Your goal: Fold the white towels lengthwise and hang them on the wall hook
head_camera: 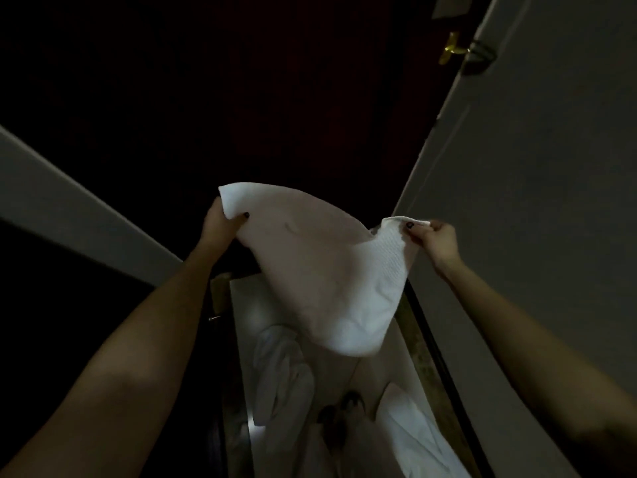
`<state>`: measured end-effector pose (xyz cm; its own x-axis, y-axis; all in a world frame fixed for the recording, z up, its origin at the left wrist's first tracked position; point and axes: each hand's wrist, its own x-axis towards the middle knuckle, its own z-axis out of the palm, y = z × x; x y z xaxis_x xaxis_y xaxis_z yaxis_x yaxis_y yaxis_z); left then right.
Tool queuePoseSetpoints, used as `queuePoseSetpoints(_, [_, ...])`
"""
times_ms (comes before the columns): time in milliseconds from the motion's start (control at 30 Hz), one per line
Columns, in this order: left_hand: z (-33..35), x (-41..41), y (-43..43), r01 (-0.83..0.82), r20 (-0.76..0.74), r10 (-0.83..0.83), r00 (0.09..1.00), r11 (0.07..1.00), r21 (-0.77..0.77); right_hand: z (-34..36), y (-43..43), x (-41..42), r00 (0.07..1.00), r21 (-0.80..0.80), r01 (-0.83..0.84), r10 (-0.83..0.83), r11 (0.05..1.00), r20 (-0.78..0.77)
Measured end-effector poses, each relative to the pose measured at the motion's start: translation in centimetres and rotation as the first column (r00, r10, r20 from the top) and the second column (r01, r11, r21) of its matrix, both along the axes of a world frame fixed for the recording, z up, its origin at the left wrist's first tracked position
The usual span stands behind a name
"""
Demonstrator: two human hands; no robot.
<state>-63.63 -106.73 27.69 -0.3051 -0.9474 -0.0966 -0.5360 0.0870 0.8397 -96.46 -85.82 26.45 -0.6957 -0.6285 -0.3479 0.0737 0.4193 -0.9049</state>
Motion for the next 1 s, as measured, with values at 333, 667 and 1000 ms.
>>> queuePoseSetpoints(333, [4.3, 8.5, 4.8, -0.551, -0.072, 0.555, 0.829, 0.831, 0.076, 4.2, -10.8, 12.9, 0.799, 0.018, -0.501, 0.470, 0.865, -0.375])
queuePoseSetpoints(667, [8.3, 13.9, 18.3, -0.879, -0.043, 0.879, 0.476, 0.474, -0.045, 10.4, -15.7, 29.7, -0.017, -0.104, -0.993, 0.934, -0.058, -0.358])
queuePoseSetpoints(1000, [10.8, 15.0, 41.4, -0.986, 0.040, 0.996, -0.075, -0.068, -0.155, 13.0, 0.0, 45.7, -0.556, -0.206, -0.714, 0.721, -0.669, -0.413])
